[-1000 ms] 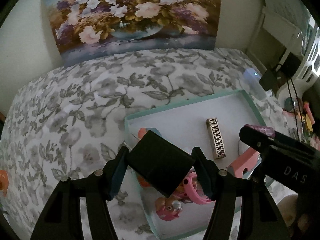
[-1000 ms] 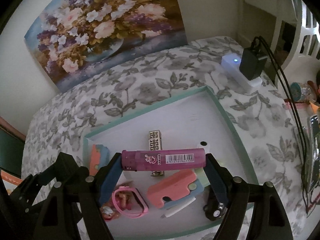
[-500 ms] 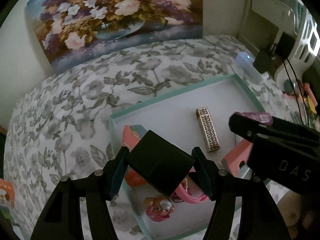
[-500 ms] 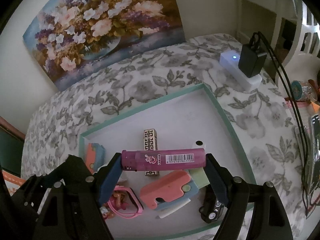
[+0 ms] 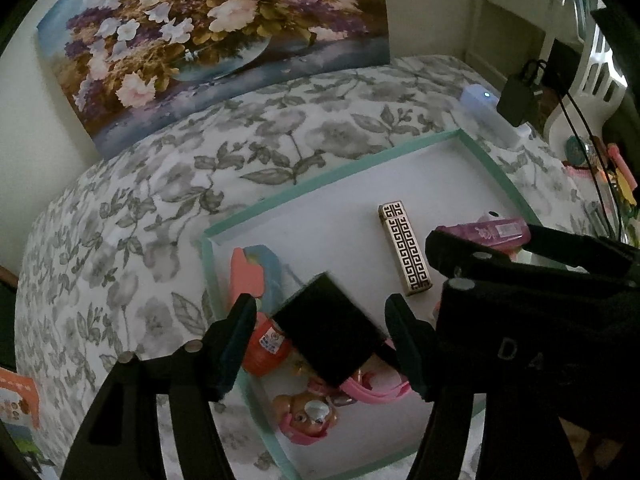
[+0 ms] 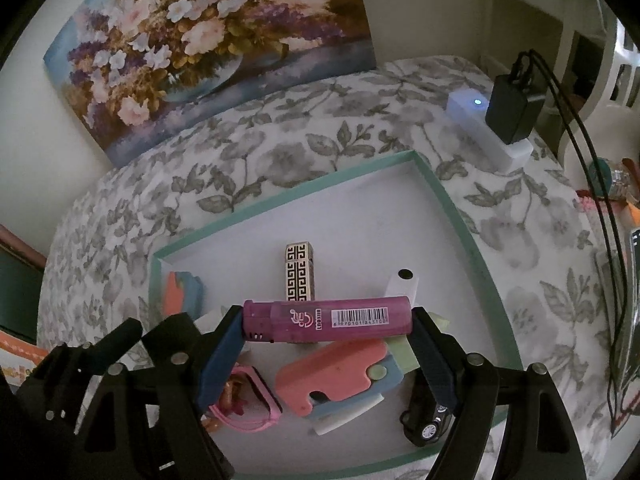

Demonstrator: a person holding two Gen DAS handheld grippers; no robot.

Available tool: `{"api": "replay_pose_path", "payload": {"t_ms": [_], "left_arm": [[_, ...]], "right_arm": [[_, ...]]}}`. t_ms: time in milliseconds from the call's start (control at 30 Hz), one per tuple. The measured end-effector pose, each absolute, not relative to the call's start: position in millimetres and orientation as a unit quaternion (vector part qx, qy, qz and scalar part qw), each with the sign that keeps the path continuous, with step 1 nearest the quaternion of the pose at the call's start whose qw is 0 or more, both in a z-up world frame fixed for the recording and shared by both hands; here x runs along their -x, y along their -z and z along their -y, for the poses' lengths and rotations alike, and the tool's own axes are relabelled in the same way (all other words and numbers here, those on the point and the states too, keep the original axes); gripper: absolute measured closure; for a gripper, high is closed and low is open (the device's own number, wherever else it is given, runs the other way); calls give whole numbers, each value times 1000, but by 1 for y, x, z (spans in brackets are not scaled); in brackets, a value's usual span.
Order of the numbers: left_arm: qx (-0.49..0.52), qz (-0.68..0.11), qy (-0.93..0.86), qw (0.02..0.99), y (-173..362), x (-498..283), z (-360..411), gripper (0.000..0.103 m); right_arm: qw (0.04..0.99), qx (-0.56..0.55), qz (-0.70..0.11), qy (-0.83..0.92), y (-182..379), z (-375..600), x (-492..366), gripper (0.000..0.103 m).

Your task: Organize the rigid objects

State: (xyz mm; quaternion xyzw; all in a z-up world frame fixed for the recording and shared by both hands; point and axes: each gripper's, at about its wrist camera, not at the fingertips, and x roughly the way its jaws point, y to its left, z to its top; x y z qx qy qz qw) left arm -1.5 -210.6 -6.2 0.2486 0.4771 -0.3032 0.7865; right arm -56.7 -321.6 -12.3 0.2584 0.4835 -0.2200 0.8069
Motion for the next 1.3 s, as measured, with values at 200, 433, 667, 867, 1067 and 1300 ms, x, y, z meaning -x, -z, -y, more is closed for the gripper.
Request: {"api": "replay_pose_path", "payload": {"t_ms": [200, 433, 667, 867, 1067, 1300], "left_arm": [[-245, -480, 298, 788, 2, 1, 205, 24], [-241, -480, 287, 793, -2, 0, 193, 24], [-221, -501, 264, 794, 3, -4, 171, 19], [-194, -511, 224, 807, 3, -14, 145, 6], [-161, -518, 175, 822, 2, -26, 116, 3], [-139, -521, 161, 826, -2, -25, 94, 2]], "right_arm": [[807, -252, -487, 217, 12, 319, 54, 19], [808, -242, -491, 221, 11, 313, 54, 15], [808, -246, -485, 229, 8, 310, 60, 0], [809, -246, -481, 231, 6, 304, 67, 0], [810, -243, -481, 232, 5, 292, 76, 0], [805, -241, -494, 224, 11, 273, 88, 0]]}}
